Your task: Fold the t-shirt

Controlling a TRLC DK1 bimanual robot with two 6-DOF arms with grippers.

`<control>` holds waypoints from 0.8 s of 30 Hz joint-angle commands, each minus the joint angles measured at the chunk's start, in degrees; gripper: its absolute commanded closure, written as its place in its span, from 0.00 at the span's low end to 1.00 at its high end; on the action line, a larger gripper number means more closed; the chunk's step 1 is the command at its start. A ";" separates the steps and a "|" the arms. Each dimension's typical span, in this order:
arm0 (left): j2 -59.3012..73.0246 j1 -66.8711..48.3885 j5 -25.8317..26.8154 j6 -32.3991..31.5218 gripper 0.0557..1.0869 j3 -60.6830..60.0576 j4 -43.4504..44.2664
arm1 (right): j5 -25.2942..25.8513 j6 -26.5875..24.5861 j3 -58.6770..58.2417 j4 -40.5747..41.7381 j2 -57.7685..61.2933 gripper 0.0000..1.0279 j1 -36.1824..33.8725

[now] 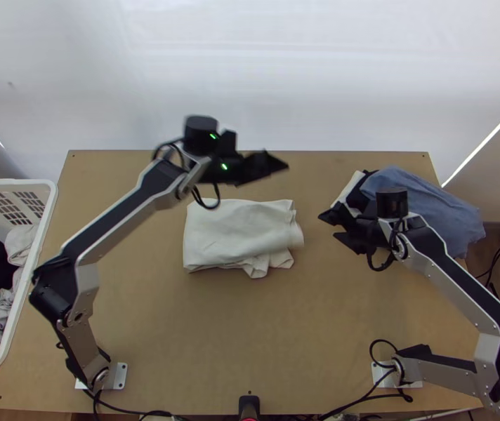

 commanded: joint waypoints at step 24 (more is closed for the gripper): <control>-9.06 20.80 -2.20 7.42 0.04 -13.33 -7.65 | 7.04 -1.65 17.12 4.29 28.23 0.04 11.29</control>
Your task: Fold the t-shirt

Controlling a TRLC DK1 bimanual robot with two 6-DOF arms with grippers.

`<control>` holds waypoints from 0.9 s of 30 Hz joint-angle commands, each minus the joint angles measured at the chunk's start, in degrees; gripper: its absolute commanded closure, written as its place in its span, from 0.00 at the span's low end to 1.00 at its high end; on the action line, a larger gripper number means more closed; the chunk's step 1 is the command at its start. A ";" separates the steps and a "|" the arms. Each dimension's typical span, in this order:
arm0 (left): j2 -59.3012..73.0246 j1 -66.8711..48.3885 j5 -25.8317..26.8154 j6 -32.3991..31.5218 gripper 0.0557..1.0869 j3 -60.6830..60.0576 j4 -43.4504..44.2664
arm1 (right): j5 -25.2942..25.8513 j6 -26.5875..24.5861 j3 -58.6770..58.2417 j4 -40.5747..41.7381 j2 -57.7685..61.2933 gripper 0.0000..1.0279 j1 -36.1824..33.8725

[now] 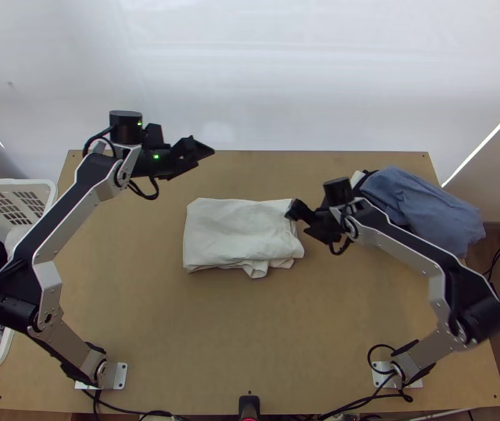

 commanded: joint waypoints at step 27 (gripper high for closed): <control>-3.43 5.23 -0.74 2.18 0.04 -3.91 -2.35 | -14.58 -0.45 -1.70 0.21 3.06 0.04 -2.50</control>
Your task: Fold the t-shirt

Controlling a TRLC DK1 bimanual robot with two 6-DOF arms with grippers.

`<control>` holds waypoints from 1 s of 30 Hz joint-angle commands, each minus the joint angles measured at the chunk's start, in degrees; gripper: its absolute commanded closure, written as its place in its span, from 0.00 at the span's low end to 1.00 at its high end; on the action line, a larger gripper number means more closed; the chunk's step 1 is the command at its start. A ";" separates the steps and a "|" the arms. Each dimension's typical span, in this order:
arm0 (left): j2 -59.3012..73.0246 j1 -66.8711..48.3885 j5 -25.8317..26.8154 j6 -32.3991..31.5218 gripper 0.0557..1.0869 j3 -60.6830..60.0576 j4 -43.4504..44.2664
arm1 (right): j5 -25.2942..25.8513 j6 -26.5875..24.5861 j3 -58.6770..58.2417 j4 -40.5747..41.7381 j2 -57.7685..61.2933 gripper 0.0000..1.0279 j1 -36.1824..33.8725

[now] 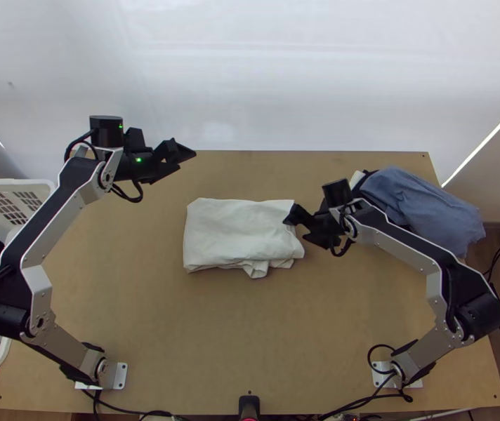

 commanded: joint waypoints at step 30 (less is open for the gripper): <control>-1.80 2.67 -1.20 0.74 0.04 0.77 -1.86 | -10.71 11.01 5.70 12.55 5.17 0.97 2.82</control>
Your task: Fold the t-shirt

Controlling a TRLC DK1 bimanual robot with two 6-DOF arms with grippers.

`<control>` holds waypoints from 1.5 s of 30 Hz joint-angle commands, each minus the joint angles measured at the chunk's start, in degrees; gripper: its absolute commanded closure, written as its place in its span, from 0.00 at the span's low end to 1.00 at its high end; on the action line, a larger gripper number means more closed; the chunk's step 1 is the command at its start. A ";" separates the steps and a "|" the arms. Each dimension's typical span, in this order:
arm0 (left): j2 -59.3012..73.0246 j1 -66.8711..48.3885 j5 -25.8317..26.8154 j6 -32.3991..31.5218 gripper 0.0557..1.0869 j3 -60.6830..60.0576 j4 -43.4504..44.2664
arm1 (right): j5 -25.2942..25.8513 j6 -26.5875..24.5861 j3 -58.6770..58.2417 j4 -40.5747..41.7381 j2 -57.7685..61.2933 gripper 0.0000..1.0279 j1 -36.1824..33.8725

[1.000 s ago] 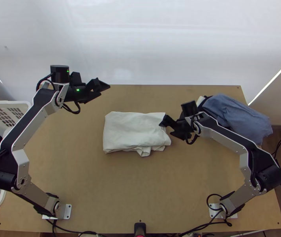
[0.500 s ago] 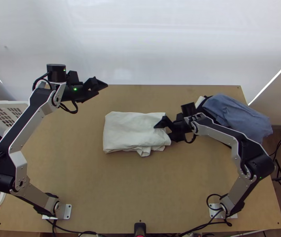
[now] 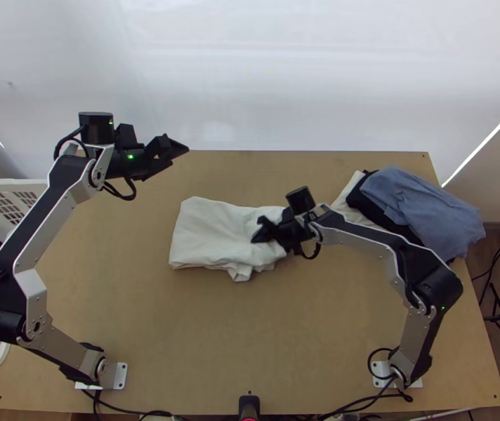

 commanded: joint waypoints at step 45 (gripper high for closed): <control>1.77 0.33 -0.72 0.65 0.04 1.13 0.57 | -19.97 5.84 15.18 -4.05 -24.25 0.97 -51.94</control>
